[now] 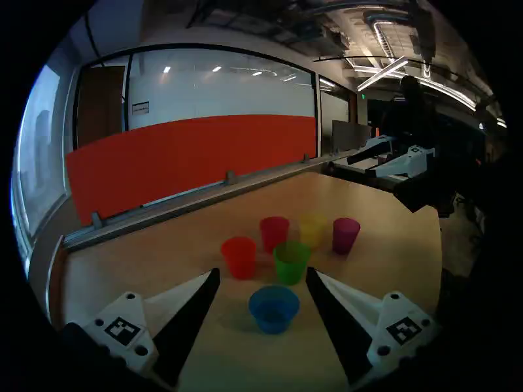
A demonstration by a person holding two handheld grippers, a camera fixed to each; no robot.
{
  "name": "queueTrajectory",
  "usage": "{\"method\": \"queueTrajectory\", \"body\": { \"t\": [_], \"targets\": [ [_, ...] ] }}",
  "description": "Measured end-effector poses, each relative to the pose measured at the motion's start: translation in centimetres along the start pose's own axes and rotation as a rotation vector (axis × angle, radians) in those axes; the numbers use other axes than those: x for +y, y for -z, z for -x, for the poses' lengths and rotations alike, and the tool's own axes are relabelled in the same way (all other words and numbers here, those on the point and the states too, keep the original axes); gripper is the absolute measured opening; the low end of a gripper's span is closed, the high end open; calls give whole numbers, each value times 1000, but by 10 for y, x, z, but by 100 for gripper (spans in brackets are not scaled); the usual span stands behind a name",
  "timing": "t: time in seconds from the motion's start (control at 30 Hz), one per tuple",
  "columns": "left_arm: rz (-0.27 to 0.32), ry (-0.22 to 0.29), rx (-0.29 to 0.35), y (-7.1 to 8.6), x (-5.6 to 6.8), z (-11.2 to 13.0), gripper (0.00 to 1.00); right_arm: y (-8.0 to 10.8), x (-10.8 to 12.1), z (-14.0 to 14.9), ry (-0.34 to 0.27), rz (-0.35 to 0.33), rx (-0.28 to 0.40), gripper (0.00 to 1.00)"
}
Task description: Pour water
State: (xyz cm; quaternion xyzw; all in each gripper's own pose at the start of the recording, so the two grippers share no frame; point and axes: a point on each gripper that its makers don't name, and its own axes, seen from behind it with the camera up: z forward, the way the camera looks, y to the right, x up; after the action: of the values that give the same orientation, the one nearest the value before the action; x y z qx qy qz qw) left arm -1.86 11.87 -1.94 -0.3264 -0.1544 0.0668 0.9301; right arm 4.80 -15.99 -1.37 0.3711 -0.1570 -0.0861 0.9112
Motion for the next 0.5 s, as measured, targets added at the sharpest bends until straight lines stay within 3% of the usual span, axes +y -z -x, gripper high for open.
{"method": "queueTrajectory", "body": {
  "t": [0.5],
  "targets": [
    [52, -59, -146, -17, 20, 57, 98, -24, -5, 28, 17, -31, -64, 100]
  ]
}}
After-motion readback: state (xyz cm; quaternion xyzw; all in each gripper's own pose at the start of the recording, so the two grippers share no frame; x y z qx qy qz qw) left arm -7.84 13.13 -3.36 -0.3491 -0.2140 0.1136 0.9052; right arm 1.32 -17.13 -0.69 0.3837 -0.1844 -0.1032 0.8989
